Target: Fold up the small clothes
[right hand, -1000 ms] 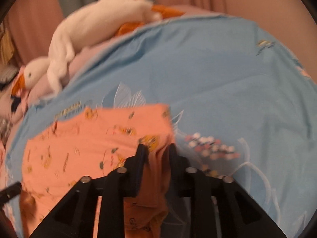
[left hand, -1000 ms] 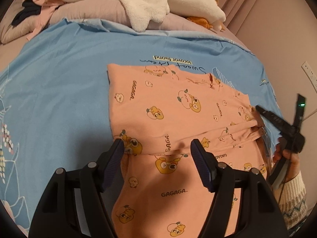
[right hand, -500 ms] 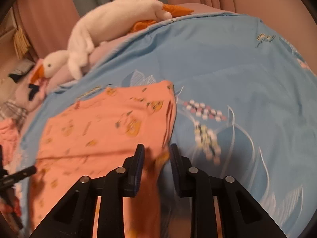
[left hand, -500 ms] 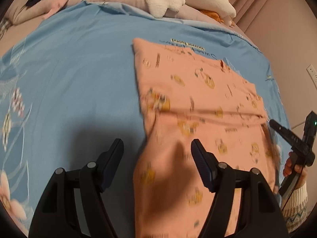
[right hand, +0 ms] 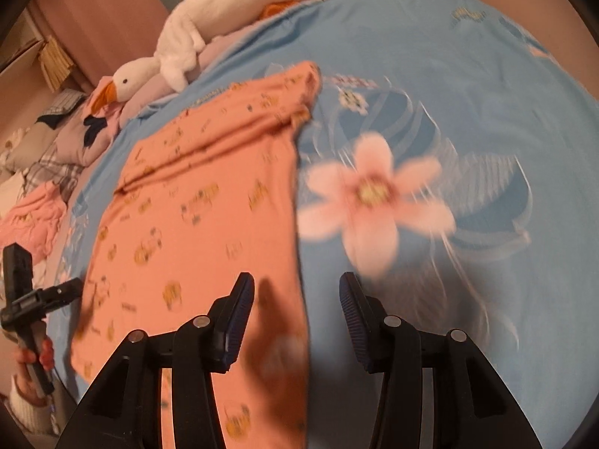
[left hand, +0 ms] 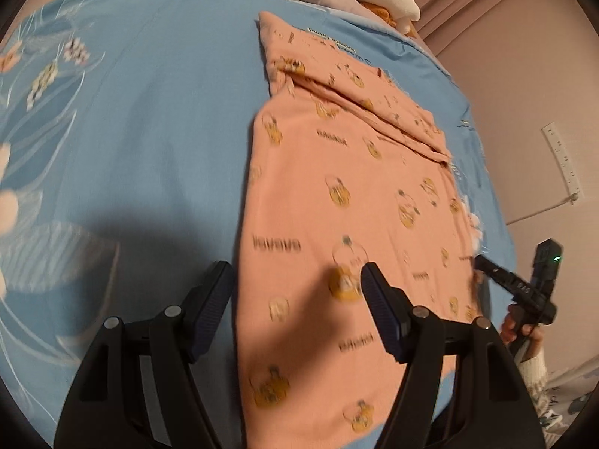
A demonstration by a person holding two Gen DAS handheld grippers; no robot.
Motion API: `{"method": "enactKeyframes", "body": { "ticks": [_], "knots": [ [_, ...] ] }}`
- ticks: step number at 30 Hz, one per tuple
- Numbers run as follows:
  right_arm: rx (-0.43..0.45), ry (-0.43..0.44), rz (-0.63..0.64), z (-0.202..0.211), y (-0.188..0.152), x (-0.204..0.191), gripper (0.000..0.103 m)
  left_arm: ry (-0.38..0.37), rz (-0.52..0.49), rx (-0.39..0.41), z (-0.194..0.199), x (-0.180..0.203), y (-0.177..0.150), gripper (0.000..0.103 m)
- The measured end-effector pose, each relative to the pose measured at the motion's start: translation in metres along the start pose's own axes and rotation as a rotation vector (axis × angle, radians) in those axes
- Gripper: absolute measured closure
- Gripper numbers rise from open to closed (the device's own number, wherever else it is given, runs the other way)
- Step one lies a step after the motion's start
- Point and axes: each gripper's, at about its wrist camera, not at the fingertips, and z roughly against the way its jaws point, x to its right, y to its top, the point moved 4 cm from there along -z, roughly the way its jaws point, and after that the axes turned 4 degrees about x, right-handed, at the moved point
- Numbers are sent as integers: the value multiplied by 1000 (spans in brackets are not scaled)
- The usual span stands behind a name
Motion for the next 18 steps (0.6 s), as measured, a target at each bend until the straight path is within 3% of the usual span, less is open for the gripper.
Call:
{"method": "enactKeyframes", "body": {
  "ticks": [4, 11, 18],
  "knots": [
    [-32, 42, -24, 6, -19, 3, 55, -93, 49, -38, 6, -3, -13, 33],
    [-125, 210, -103, 14, -46, 8, 55, -215, 141, -80, 17, -7, -35, 34],
    [-151, 341, -194, 19, -70, 9, 56, -247, 134, -103, 18, 1, -44, 35]
  ]
}}
